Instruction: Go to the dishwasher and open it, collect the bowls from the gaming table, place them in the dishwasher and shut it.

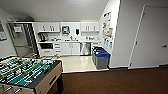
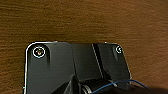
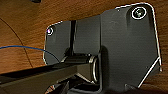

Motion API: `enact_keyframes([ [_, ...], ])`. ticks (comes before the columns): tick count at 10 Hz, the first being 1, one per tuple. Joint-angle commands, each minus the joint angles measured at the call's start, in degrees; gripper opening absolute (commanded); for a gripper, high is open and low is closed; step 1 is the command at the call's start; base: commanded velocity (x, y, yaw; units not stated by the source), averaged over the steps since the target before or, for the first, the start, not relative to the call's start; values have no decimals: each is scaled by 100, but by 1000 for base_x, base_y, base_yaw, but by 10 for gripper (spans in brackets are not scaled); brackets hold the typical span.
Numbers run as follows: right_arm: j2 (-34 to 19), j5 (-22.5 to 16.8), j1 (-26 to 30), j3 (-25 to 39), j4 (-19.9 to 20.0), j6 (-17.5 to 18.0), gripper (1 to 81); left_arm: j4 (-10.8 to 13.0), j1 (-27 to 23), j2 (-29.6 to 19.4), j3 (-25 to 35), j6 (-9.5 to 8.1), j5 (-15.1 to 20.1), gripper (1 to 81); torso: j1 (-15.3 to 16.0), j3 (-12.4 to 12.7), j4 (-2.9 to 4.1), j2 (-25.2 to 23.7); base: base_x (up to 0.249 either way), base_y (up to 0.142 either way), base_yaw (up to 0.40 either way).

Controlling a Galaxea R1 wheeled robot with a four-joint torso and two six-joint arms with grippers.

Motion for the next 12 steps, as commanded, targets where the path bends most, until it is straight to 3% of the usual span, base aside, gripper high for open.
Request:
enact_keyframes([
  [1,-32,-240,288,108,22,27,811,69,-326,-105,76,15,230,811,0,0,0,0,0,0,0],
  [12,-41,-249,340,81,14,-44,811,60,-308,-61,102,15,239,811,-5,0,0,2,79,0,0],
])
